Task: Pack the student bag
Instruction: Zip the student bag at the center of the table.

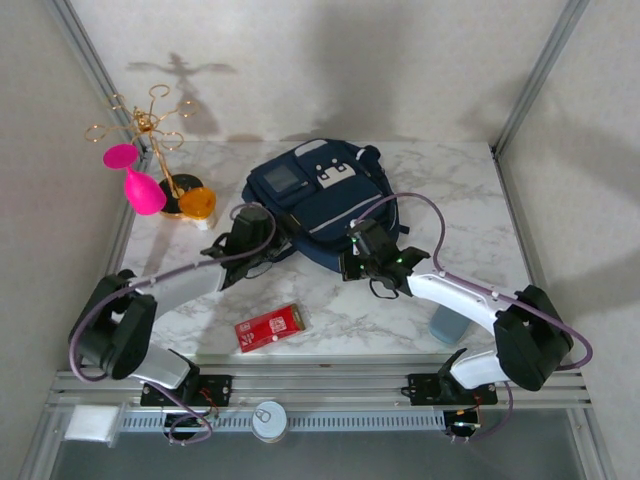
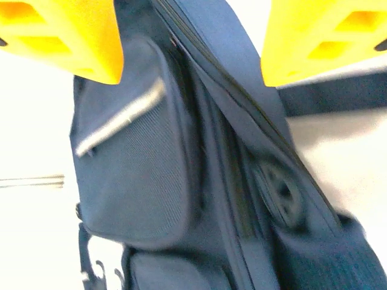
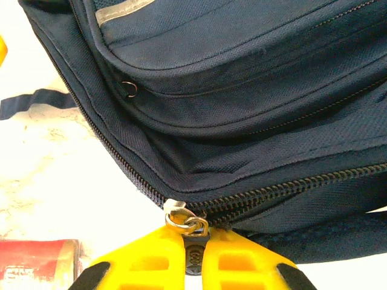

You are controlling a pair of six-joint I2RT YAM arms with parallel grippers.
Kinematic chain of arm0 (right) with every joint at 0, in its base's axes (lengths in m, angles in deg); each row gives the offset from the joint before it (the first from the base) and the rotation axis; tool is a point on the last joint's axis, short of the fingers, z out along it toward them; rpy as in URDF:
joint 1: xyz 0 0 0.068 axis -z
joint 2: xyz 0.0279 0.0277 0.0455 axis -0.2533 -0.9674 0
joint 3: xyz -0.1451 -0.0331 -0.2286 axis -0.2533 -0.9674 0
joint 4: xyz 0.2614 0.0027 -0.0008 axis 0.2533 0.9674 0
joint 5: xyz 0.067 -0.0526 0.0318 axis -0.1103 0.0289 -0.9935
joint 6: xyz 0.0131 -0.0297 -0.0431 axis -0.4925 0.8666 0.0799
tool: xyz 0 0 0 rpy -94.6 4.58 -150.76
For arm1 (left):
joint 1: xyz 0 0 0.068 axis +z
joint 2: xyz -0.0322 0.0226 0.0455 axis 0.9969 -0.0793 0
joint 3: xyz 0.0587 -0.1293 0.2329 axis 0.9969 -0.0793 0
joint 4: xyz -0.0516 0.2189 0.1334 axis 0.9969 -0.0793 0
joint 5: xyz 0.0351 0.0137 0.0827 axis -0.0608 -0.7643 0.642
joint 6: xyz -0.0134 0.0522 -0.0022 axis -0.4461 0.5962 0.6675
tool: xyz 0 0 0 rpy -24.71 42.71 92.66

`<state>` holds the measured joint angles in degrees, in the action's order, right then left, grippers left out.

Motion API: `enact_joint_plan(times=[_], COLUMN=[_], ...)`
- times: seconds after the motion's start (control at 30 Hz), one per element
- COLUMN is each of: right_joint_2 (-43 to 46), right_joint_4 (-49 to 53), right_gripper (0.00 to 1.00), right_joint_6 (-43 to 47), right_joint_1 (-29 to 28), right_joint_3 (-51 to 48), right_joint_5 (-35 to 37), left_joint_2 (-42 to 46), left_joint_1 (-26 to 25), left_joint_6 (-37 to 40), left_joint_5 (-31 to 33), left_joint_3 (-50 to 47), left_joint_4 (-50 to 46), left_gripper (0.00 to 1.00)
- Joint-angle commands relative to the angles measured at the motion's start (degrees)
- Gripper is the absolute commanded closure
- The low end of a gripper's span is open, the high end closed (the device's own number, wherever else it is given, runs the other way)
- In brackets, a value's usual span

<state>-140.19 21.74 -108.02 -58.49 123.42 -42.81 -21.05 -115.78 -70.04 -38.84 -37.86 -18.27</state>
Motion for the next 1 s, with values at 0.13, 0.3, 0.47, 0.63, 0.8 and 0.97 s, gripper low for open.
enact_joint_plan(times=[0.13,0.3,0.47,0.63,0.8,0.97], right_joint_2=[-0.05,-0.81,-0.92,-0.94,-0.21,3.14], right_joint_4=[-3.23,-3.78,-3.20,0.53,5.44,9.48], right_gripper=[1.00,1.00,1.00,1.00,1.00,1.00], right_joint_6=[-0.23,-0.22,0.29,-0.22,-2.04,-4.34], right_joint_1=[-0.43,-0.56,-0.54,-0.48,0.76,5.99], right_joint_3=[-1.47,-1.70,-1.84,-1.39,-1.39,-3.94], right_joint_5=[-1.64,-2.02,-0.58,3.78,9.76,15.09], left_joint_2=[-3.75,-10.76,-13.76,-12.94,-7.53,-0.25], left_joint_1=[-10.02,-12.39,-12.56,-11.34,-9.69,-3.34], left_joint_6=[-19.03,-24.43,-23.92,-20.27,-14.54,-7.32], left_joint_5=[2.20,6.11,11.74,14.24,14.90,11.24], left_joint_3=[-2.62,1.40,4.13,4.21,2.31,-3.59], left_joint_4=[13.74,15.24,11.52,7.07,1.87,-1.50], left_gripper=[0.32,0.36,0.60,0.97,1.00,1.00])
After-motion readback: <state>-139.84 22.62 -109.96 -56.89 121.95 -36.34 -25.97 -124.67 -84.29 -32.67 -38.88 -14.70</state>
